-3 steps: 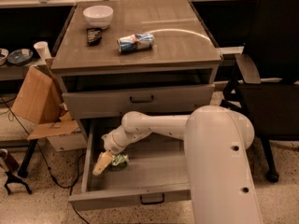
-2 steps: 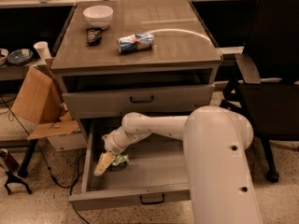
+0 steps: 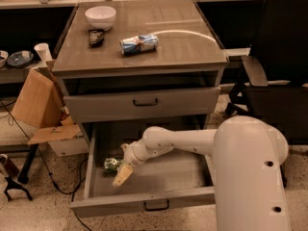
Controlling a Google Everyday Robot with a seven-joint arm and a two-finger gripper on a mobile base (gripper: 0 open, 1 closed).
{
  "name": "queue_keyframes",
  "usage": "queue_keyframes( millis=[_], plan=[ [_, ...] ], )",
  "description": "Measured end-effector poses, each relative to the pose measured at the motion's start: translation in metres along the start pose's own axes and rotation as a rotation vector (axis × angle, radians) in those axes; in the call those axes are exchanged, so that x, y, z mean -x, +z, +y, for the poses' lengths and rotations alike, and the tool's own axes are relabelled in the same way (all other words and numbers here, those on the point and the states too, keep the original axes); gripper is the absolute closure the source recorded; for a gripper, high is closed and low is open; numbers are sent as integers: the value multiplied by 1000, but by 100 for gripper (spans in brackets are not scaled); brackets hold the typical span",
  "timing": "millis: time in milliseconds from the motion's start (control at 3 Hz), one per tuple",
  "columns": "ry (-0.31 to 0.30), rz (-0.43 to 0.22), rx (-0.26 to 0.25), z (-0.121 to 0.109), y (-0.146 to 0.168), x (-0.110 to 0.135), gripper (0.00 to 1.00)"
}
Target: Pick green can from middle drawer and place on counter
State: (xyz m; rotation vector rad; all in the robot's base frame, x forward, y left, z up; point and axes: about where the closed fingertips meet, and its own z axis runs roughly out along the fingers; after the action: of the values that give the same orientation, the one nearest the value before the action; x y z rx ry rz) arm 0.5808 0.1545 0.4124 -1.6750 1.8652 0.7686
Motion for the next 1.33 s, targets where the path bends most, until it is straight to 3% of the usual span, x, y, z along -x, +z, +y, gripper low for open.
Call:
queue_keyframes(
  millis=[333, 1000, 1333],
  plan=[
    [-4, 12, -32, 5, 1, -21, 0],
    [7, 1, -88, 57, 2, -63, 0],
    [14, -21, -124, 29, 5, -45, 0]
  ],
)
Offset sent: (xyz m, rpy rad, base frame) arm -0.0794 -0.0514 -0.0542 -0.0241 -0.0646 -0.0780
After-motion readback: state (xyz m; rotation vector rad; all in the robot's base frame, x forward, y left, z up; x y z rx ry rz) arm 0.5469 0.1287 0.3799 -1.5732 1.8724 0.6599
